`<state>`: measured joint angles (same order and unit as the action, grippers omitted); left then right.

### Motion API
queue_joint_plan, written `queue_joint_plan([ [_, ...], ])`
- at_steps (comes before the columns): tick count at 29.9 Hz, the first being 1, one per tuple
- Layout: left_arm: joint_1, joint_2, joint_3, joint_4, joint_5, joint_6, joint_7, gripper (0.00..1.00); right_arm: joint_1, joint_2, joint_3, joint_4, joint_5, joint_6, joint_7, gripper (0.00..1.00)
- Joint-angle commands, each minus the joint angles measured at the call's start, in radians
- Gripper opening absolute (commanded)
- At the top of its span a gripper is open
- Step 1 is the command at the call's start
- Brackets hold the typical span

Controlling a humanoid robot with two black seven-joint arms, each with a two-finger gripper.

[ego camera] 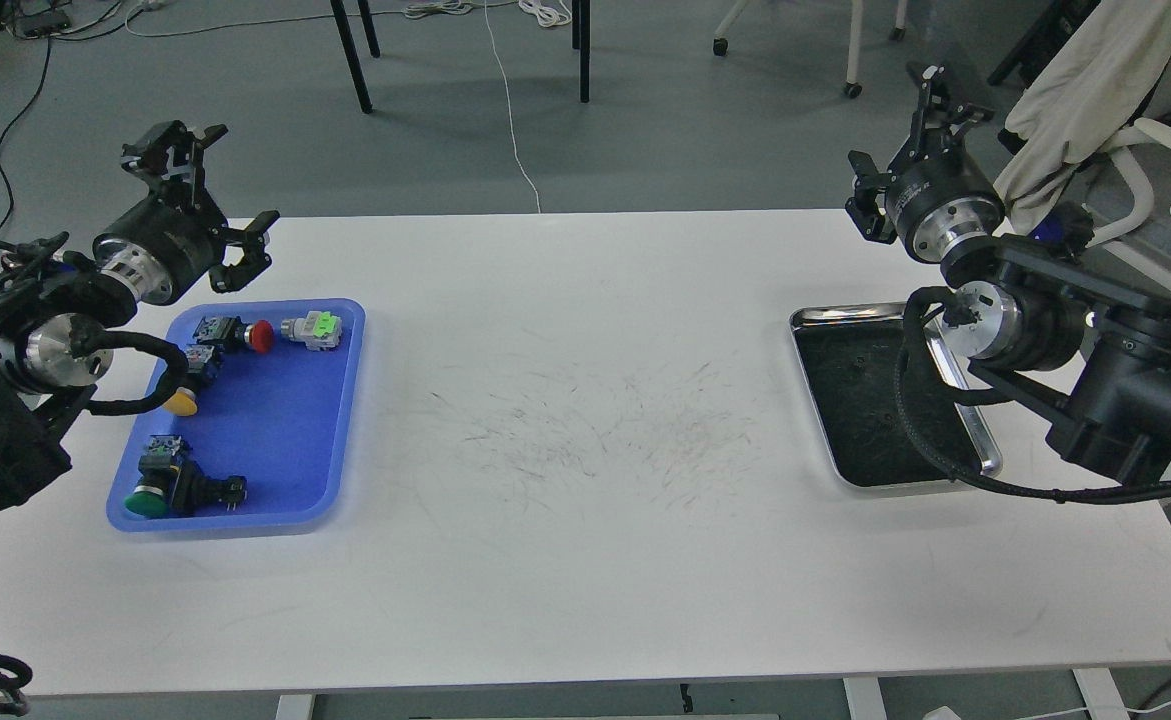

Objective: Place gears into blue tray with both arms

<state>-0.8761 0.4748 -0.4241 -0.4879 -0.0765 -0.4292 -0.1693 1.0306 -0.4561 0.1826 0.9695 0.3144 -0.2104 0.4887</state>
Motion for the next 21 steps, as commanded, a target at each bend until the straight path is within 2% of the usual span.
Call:
queue_joint_plan([
  [1,-0.001,0.001,0.001,0.000,0.001,0.000,0.002,0.99,0.002,-0.001,0.000,-0.002,0.000,0.000,0.000,1.00],
  [21,-0.001,0.001,0.004,-0.001,0.003,0.006,0.008,0.99,0.000,-0.013,0.000,0.001,0.002,-0.001,0.000,1.00],
])
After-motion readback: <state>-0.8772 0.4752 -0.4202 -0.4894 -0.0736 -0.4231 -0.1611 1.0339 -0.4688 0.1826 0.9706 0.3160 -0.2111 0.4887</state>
